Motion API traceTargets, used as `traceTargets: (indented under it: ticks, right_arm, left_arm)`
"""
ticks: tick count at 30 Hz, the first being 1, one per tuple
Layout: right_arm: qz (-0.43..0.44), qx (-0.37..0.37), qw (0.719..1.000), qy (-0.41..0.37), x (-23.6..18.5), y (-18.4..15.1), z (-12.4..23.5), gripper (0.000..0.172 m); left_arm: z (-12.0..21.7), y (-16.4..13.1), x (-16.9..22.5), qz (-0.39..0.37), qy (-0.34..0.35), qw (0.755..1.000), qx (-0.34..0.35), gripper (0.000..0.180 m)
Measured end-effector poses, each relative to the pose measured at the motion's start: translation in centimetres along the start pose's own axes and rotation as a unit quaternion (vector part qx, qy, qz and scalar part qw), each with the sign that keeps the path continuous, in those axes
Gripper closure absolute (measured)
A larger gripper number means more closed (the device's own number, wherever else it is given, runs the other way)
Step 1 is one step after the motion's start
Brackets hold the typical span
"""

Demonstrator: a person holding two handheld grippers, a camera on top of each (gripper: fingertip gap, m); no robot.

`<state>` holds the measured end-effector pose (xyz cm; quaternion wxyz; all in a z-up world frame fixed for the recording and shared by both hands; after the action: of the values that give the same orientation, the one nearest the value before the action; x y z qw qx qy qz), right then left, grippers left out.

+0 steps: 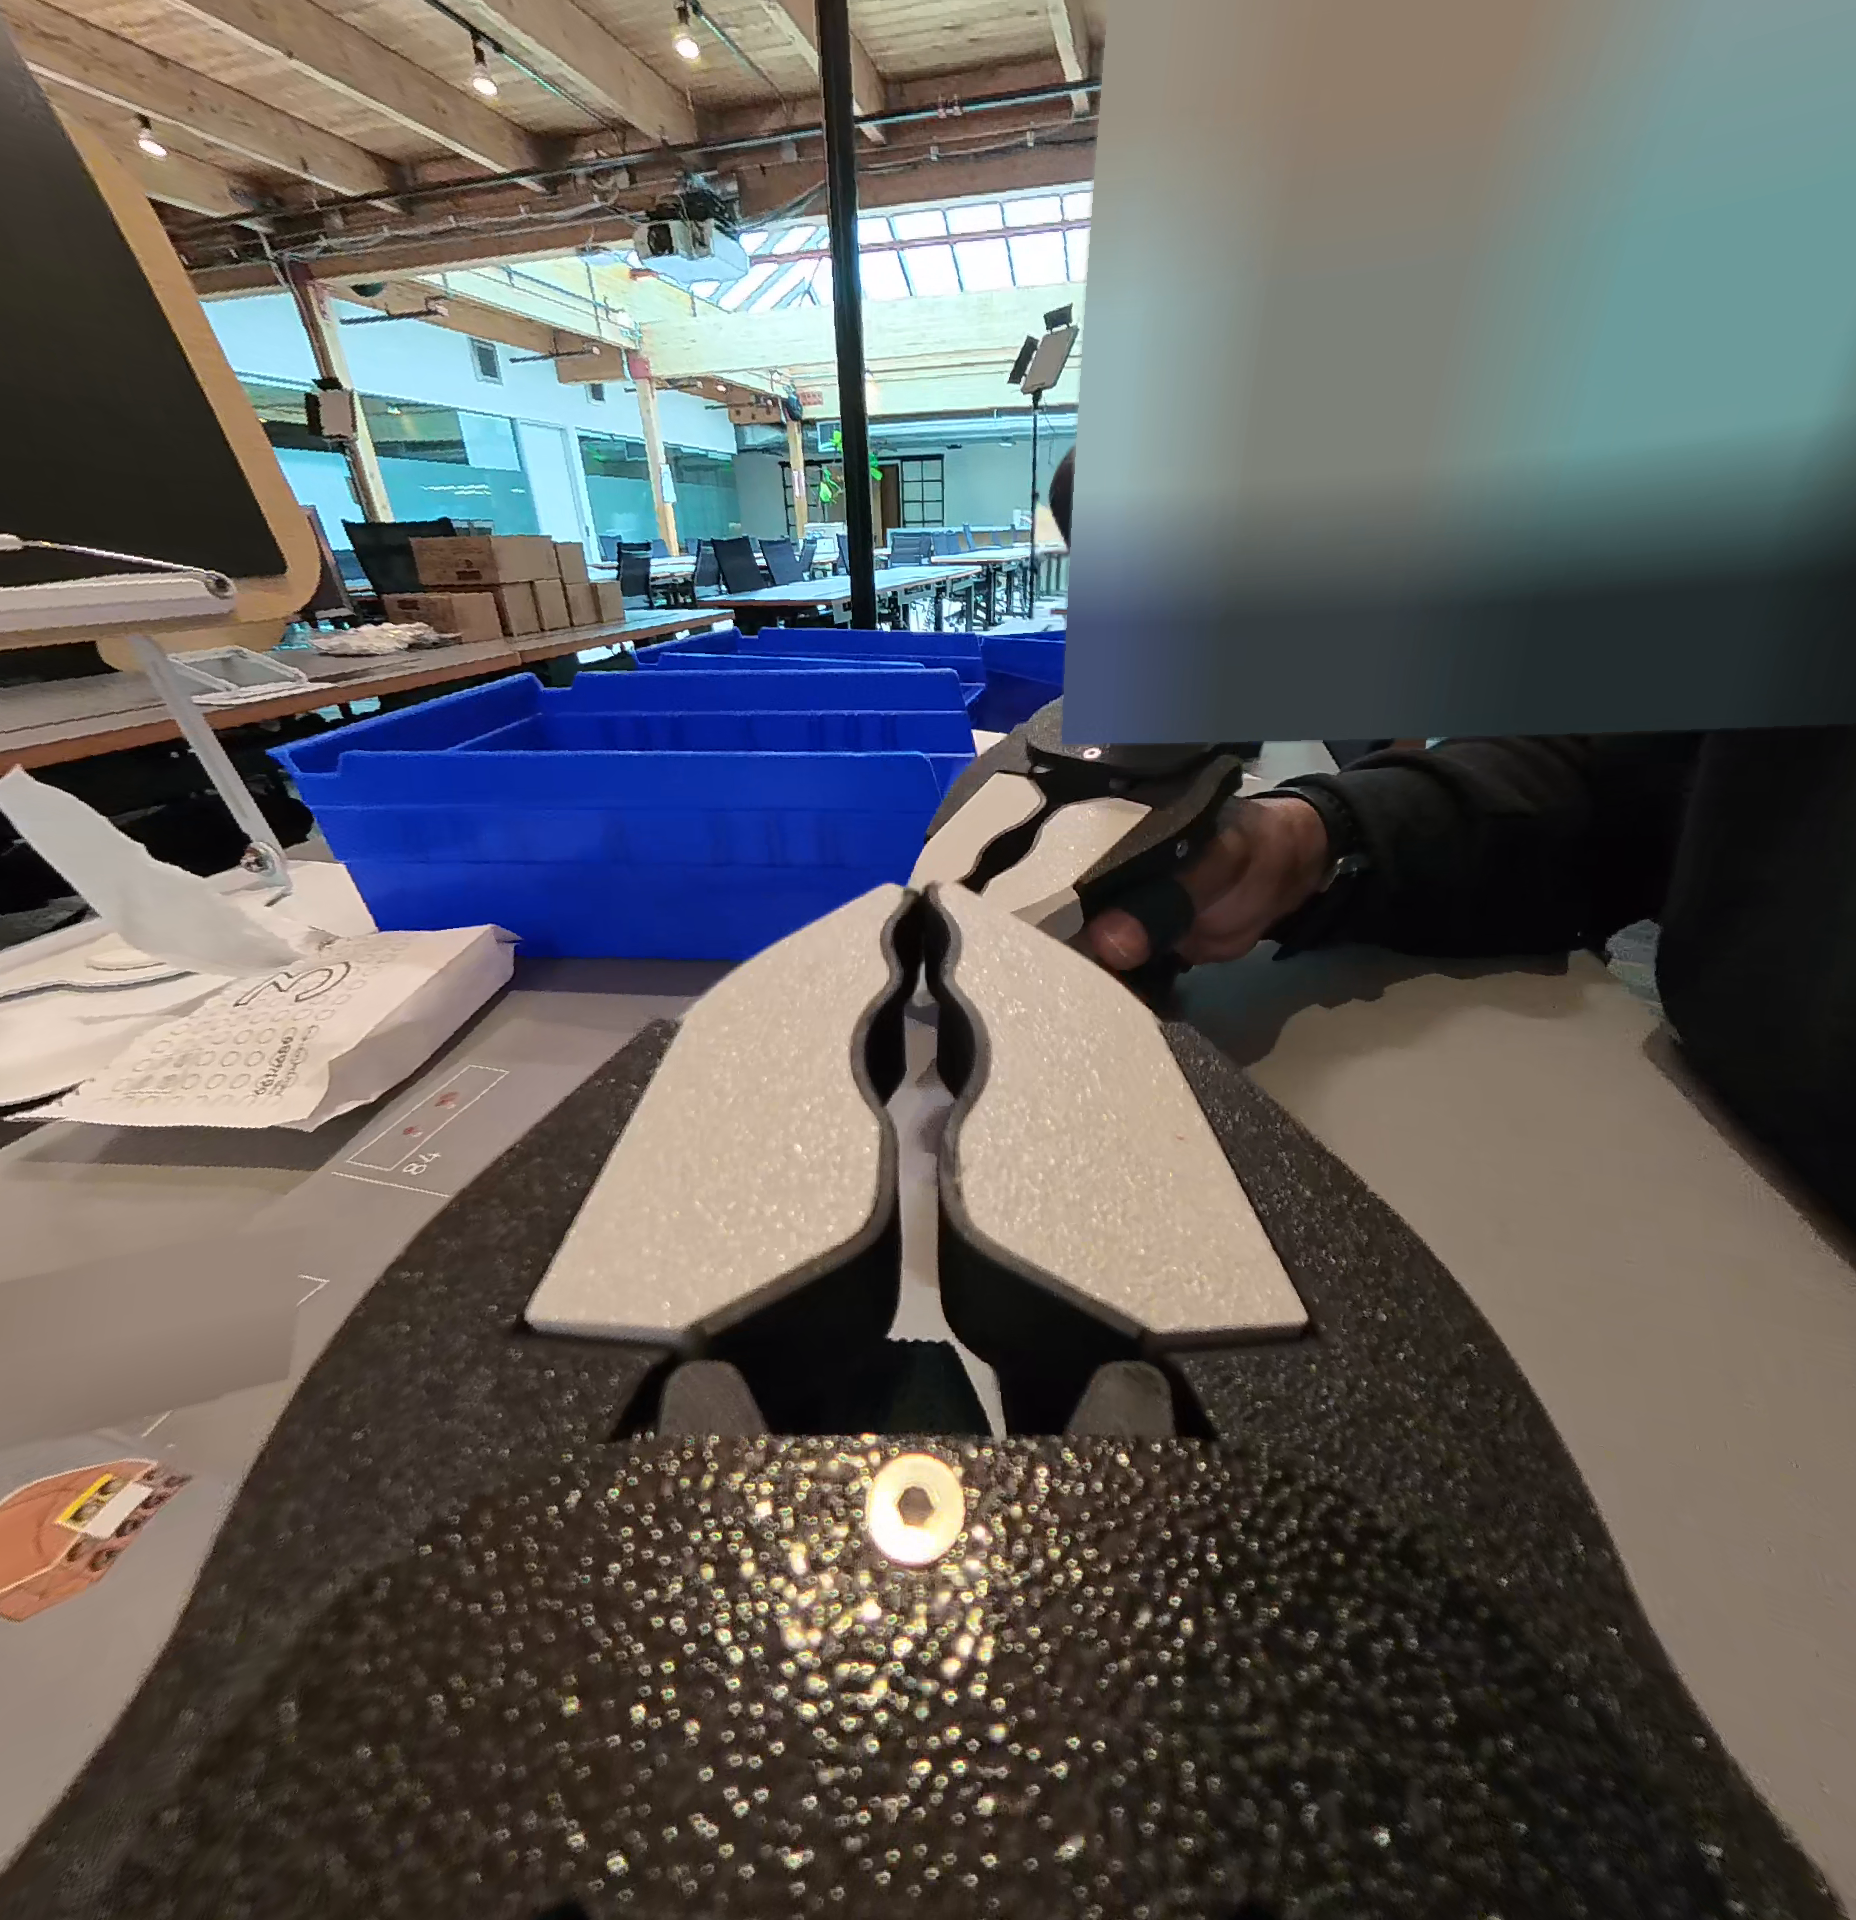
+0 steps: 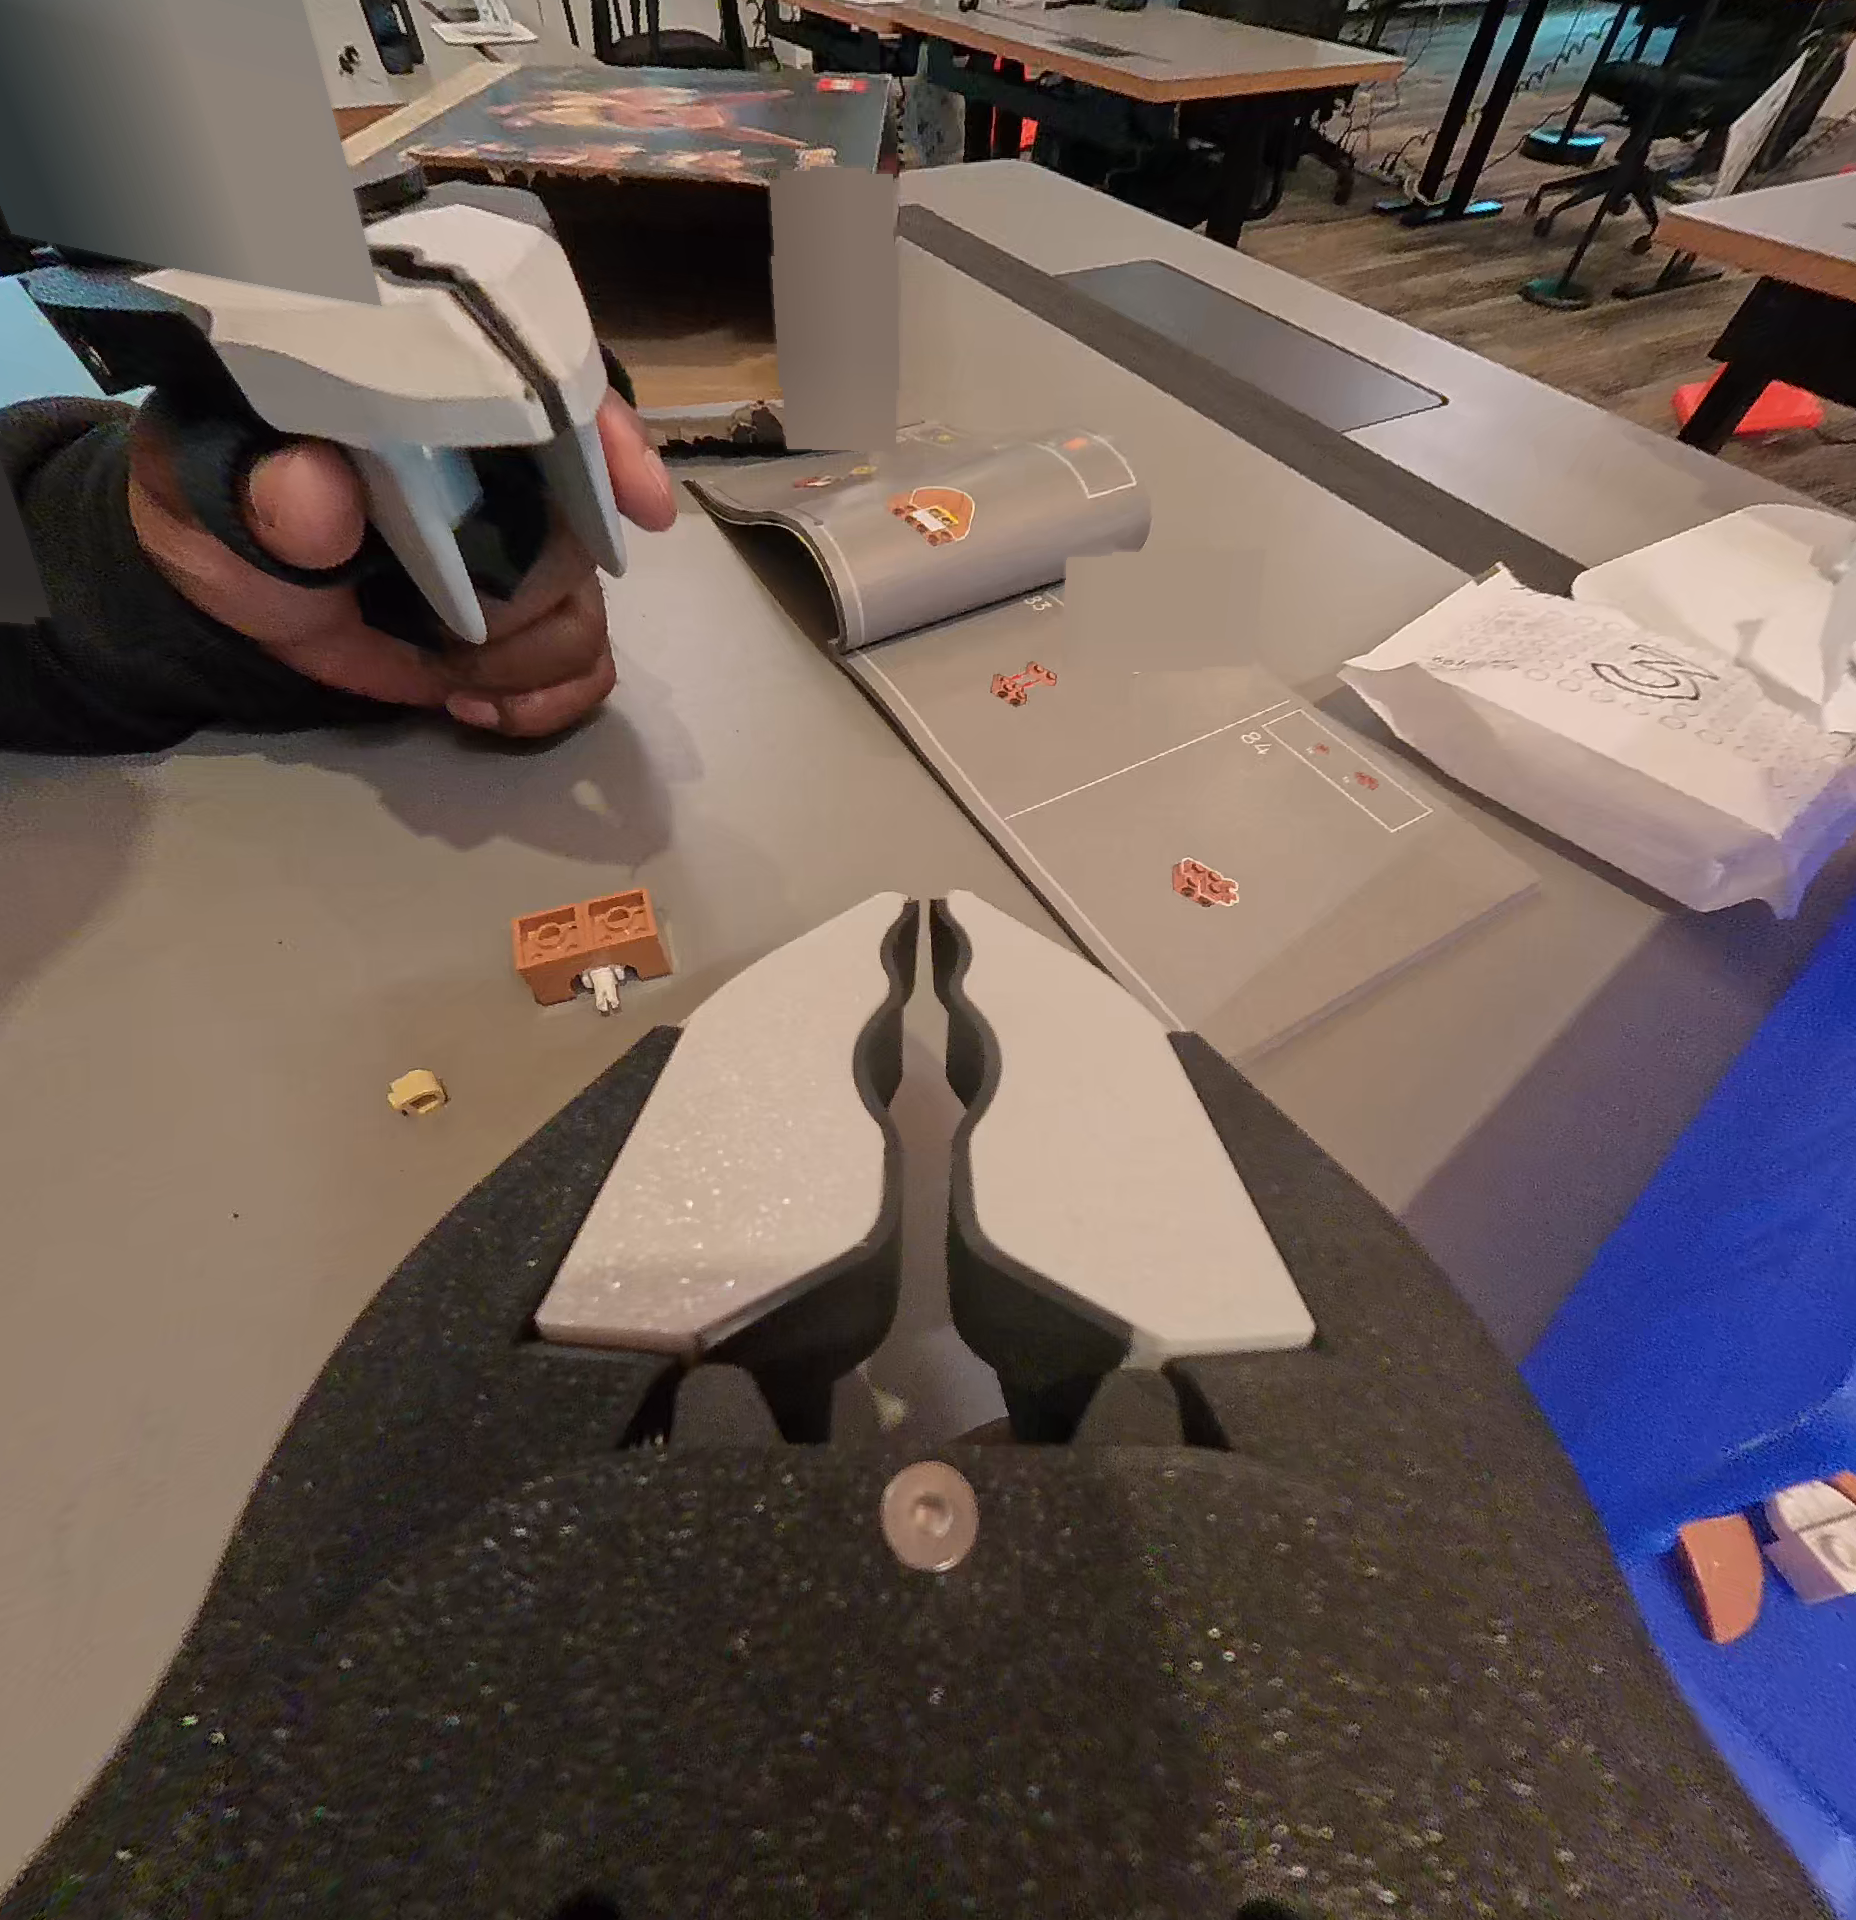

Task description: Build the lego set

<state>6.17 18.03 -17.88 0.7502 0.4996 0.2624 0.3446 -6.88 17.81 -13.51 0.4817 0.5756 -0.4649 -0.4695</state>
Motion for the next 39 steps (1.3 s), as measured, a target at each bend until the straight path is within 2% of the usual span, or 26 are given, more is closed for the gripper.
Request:
traceTargets:
  ticks: [4, 8, 12, 17, 24, 29, 32, 36, 39]
  right_arm:
    - [0.003, 0.007, 1.000, -0.008, 0.1, 0.0, 0.2, 0.169]
    - [0.001, 0.007, 1.000, -0.008, 0.1, 0.1, 0.2, 0.169]
    - [0.004, 0.002, 1.000, -0.005, 0.0, 0.0, 0.2, 0.169]
    - [0.014, -0.005, 1.000, -0.005, -0.2, -0.2, 0.0, 0.169]
    - [0.021, -0.010, 1.000, -0.005, -0.4, -0.2, -0.1, 0.168]
    - [0.064, -0.018, 0.998, -0.006, -1.1, -0.4, -0.2, 0.167]
    - [0.119, -0.015, 0.993, 0.004, -2.0, -0.6, -0.3, 0.166]
    - [0.229, -0.010, 0.973, 0.031, -3.6, -1.1, -0.5, 0.162]
    - [0.302, 0.000, 0.953, 0.041, -4.7, -1.3, -0.6, 0.154]
  left_arm:
    - [-0.1, -0.5, 0.2, -0.021, -0.016, 0.999, -0.031, 0.180]
    - [-0.2, -1.7, 0.5, -0.049, -0.052, 0.993, -0.094, 0.176]
    - [0.2, -4.4, 1.6, -0.043, -0.129, 0.965, -0.226, 0.157]
    - [0.5, -6.8, 3.2, -0.083, -0.167, 0.927, -0.325, 0.145]
    - [0.4, -7.5, 3.0, -0.083, -0.151, 0.919, -0.354, 0.142]
    - [0.4, -7.8, 3.4, -0.092, -0.160, 0.913, -0.363, 0.147]
    - [0.3, -7.6, 3.3, -0.029, -0.155, 0.918, -0.365, 0.147]
    - [-0.2, -6.6, 2.6, 0.148, -0.133, 0.923, -0.329, 0.148]
    - [-0.4, -5.8, 2.4, 0.280, -0.145, 0.908, -0.277, 0.148]
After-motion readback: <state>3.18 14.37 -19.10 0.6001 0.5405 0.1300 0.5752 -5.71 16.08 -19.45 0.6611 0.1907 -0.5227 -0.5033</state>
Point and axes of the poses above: each gripper's, where its closed fingertips meet, z back along the fingers, y out of its top, x = y × z across the jaws, the point moved 4 cm from there along z, back along the fingers, and after that the axes turned 4 degrees about -z, right-handed, at the moved point
